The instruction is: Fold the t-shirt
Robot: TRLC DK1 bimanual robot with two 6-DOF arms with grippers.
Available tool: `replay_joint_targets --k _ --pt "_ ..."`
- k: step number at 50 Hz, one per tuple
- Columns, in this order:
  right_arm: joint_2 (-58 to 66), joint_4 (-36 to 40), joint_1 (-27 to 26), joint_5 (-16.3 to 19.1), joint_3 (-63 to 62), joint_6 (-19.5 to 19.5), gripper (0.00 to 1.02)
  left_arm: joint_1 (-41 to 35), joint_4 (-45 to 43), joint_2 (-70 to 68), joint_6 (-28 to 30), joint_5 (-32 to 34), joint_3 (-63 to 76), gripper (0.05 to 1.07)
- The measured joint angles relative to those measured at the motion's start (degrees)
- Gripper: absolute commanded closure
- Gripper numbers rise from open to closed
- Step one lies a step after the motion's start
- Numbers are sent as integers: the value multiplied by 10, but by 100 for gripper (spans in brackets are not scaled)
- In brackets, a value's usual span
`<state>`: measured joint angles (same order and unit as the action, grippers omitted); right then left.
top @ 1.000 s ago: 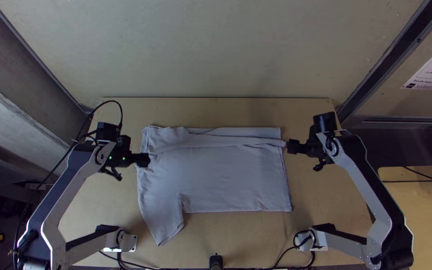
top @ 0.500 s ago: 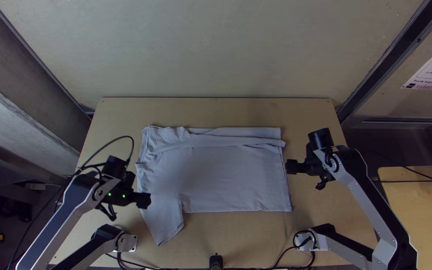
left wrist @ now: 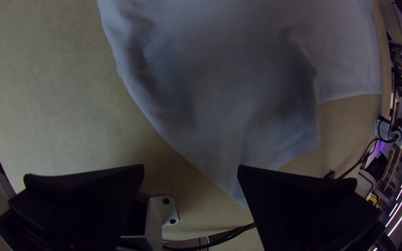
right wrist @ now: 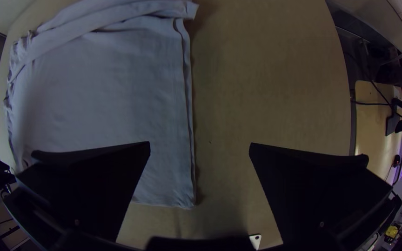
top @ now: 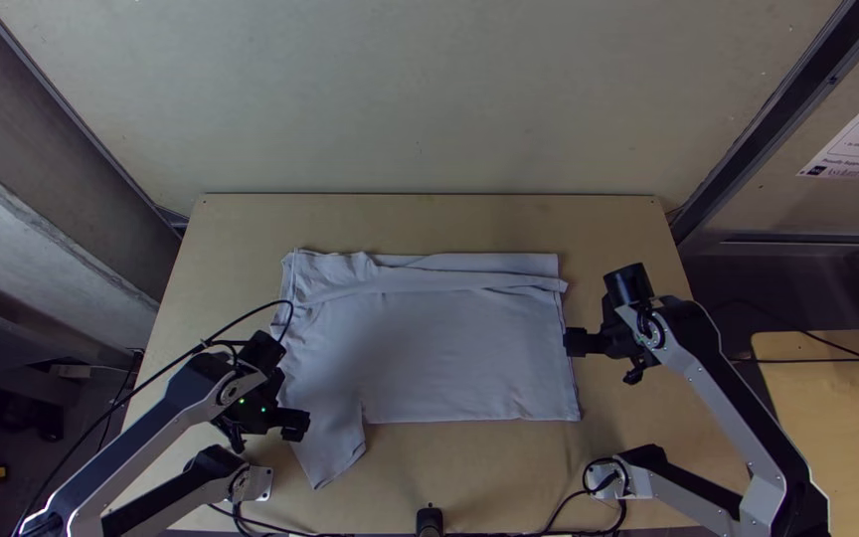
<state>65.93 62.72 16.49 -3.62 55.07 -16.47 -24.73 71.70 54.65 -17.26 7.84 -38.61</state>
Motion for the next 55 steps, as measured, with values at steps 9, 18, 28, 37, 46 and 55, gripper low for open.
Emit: replay_joint_targets --k 9,18,28,37,46,55 --pt "-10 0 13 0 -31 0 5 -17 -38 32 -8 -25 24 11" --pt "-24 0 19 0 -69 0 10 -29 -54 72 -12 -25 25 17" --pt "-29 -1 19 0 -110 0 10 -54 -63 111 -12 -24 25 17" --pt "-29 0 19 0 -132 0 10 -77 -71 148 -13 -12 18 17" --pt "-29 -1 19 0 -137 0 10 -85 -67 180 -21 -12 5 77" --pt "-23 -1 19 12 -154 0 10 -97 -76 181 -23 -16 0 104"
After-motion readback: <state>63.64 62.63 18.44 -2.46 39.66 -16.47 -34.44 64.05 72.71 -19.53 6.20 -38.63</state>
